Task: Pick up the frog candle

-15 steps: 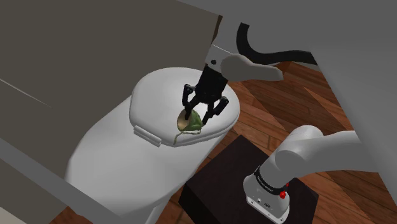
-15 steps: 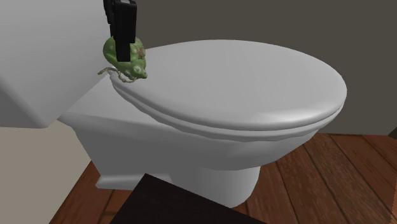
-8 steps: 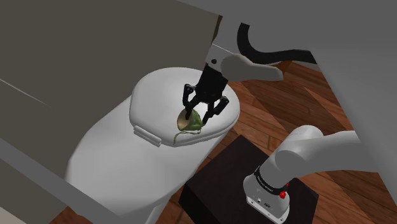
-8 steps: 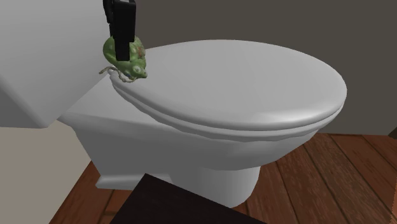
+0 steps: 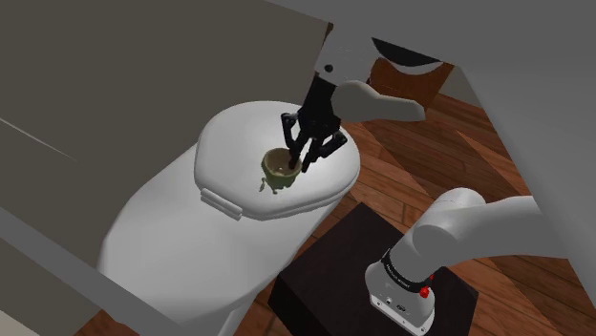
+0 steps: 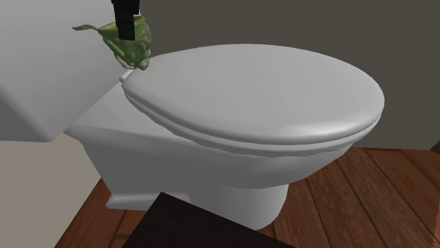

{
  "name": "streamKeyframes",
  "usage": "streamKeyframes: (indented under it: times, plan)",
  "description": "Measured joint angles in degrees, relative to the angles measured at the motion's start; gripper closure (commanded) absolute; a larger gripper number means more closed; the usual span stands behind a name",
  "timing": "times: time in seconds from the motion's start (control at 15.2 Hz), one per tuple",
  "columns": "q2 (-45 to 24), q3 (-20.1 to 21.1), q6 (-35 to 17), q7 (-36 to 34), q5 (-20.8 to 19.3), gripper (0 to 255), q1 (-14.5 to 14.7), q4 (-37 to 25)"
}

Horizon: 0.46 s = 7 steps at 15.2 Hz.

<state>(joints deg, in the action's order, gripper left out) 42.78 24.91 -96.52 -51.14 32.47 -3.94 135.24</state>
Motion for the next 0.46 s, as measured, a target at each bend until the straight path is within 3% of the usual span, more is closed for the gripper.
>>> streamKeyframes:
  times: [0.46]
  plan:
    - [-0.95, -1.14, 4.35, -1.56, -1.20, 255, -0.41, -5.49]
